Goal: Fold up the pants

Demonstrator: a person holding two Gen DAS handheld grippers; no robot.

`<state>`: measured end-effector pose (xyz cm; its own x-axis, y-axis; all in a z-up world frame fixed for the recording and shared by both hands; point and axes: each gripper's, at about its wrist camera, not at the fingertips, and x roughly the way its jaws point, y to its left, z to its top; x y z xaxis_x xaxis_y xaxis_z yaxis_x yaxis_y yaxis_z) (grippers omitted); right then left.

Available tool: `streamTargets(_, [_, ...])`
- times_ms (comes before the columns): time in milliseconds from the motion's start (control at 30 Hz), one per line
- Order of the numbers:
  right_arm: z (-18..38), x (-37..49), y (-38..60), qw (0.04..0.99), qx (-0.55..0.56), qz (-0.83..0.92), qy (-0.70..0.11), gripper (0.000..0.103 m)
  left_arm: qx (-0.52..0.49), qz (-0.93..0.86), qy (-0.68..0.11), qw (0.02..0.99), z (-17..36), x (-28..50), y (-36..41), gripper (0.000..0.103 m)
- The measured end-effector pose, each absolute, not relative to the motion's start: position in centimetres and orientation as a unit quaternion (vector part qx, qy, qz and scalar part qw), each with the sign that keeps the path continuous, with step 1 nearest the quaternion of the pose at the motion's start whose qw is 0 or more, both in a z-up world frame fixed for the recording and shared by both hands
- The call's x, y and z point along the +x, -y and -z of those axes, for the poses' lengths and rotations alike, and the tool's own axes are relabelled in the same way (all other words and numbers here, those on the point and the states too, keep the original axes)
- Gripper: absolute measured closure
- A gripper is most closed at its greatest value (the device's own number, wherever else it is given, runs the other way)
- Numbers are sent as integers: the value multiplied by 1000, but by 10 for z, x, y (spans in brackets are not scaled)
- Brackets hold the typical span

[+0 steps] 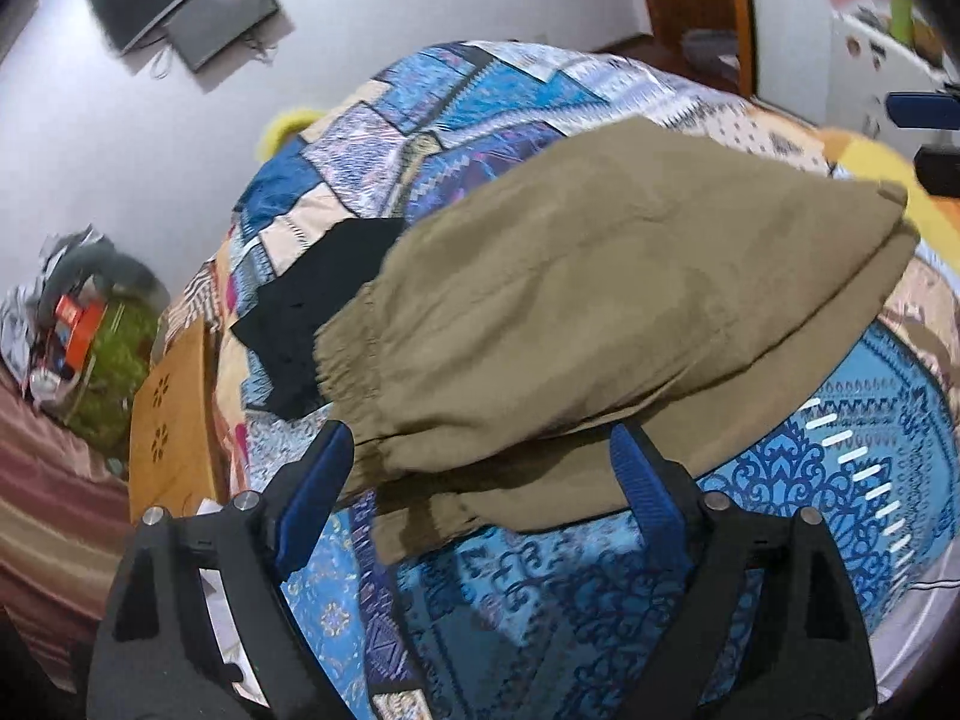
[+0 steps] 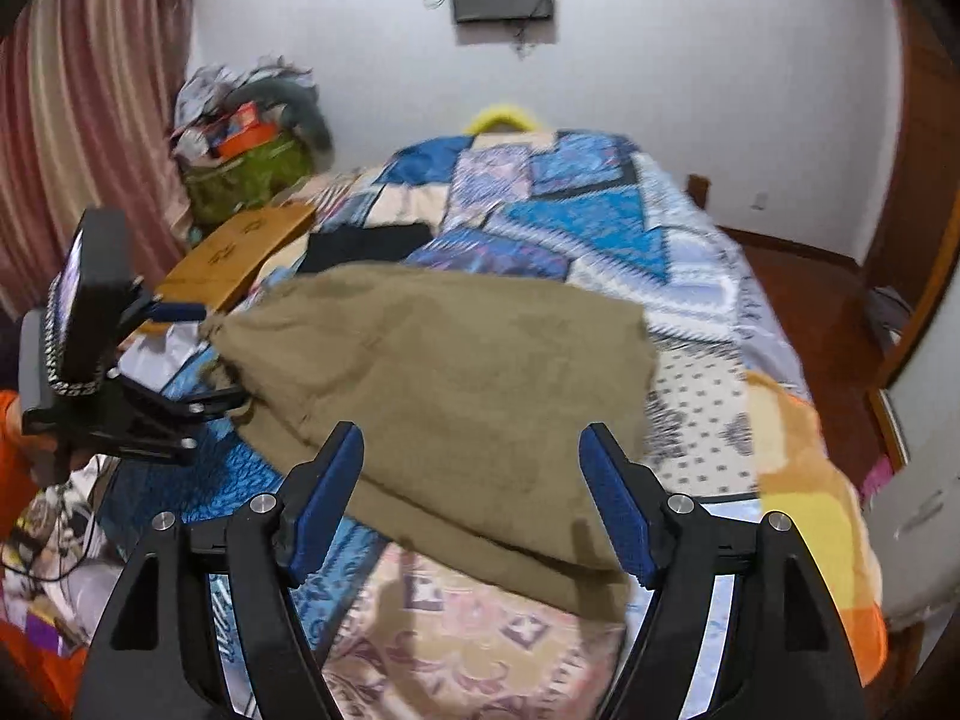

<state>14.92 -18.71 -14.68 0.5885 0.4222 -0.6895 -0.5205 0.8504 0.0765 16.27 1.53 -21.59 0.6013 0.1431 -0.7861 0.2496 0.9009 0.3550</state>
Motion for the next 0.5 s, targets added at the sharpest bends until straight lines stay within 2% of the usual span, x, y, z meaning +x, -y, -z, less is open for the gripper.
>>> streamTargets(167, [170, 153, 159, 866, -92, -296, -394, 32, 229, 46, -441, 867, 219, 172, -8, 15])
streamTargets(467, [193, 162, 113, 842, -150, -332, -398, 32, 161, 60, -430, 886, 189, 188, -22, 16])
streamTargets(500, [194, 164, 110, 842, -154, -332, -395, 37, 156, 62, -430, 887, 188, 189, -23, 16])
